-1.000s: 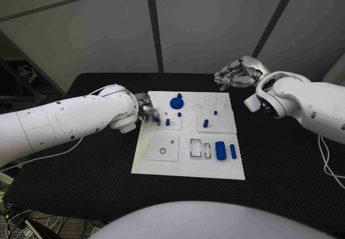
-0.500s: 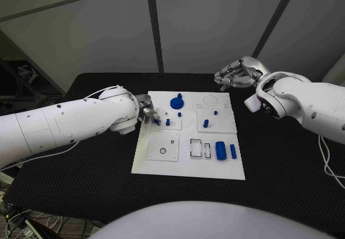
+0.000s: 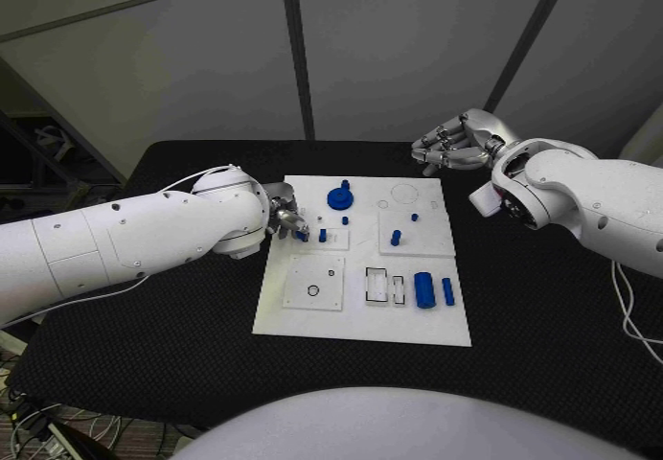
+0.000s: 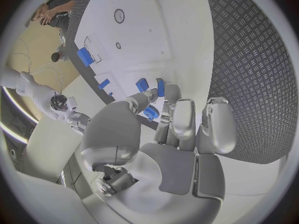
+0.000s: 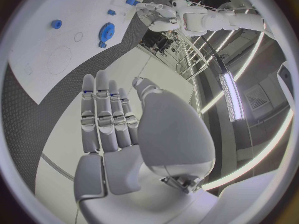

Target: Assemble the parts on the task board

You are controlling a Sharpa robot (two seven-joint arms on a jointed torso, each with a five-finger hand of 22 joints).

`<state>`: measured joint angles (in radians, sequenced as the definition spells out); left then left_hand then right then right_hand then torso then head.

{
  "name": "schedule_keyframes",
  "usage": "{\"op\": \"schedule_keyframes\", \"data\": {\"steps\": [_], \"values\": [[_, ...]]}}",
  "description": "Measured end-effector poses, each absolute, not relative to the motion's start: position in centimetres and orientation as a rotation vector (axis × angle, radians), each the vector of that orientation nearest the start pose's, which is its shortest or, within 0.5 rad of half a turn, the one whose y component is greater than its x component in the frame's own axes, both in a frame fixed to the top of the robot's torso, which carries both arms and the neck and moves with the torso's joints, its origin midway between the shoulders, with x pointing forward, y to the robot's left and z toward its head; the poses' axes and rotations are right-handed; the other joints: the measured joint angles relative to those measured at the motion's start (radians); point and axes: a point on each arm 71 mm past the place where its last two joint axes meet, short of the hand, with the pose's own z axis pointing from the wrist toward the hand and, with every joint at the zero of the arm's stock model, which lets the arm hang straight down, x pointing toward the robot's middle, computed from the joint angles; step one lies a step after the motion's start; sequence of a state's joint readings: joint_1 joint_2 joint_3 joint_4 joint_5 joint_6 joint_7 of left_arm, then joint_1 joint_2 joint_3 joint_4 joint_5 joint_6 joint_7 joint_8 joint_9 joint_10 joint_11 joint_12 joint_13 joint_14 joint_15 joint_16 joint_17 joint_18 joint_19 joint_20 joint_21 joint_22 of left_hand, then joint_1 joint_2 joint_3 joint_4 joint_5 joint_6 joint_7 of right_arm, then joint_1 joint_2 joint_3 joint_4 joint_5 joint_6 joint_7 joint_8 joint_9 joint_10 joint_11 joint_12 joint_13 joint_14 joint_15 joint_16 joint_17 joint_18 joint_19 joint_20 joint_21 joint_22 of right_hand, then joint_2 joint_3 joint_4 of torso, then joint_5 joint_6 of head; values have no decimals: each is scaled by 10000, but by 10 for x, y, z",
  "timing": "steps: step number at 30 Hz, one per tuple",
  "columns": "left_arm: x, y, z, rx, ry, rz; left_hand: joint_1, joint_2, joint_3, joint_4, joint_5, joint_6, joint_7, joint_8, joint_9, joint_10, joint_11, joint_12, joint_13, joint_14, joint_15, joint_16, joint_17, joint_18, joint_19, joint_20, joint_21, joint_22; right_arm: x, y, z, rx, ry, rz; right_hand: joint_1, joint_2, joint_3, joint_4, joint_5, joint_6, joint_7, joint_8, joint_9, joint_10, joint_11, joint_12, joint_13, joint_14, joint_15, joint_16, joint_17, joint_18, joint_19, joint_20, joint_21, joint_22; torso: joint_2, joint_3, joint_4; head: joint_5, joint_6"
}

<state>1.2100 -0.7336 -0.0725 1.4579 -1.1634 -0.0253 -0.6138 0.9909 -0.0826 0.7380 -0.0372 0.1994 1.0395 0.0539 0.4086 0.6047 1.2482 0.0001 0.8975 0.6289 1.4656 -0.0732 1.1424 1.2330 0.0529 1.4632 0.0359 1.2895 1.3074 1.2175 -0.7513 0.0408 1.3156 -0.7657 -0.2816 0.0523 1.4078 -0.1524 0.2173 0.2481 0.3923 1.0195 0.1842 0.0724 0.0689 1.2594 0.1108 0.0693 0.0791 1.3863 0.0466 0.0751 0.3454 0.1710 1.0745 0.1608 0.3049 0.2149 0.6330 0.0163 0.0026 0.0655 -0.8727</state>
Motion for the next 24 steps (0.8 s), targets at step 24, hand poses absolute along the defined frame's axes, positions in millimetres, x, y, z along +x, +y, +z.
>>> {"op": "schedule_keyframes", "data": {"steps": [24], "values": [[490,186,-232,-1952,22065,-2802,3,0,14,-16,50,0,2,37,-25,2,1,-1,1,16,16,0,-1,0,-1,0,-1,0,537,-219,-164,5031,16587,10179,0,0,0,0,0,0,0,0,0,0,0,0,0,0,0,-36,0,0,0,0,-49,-10,2,-5,-5,-21,0]]}}
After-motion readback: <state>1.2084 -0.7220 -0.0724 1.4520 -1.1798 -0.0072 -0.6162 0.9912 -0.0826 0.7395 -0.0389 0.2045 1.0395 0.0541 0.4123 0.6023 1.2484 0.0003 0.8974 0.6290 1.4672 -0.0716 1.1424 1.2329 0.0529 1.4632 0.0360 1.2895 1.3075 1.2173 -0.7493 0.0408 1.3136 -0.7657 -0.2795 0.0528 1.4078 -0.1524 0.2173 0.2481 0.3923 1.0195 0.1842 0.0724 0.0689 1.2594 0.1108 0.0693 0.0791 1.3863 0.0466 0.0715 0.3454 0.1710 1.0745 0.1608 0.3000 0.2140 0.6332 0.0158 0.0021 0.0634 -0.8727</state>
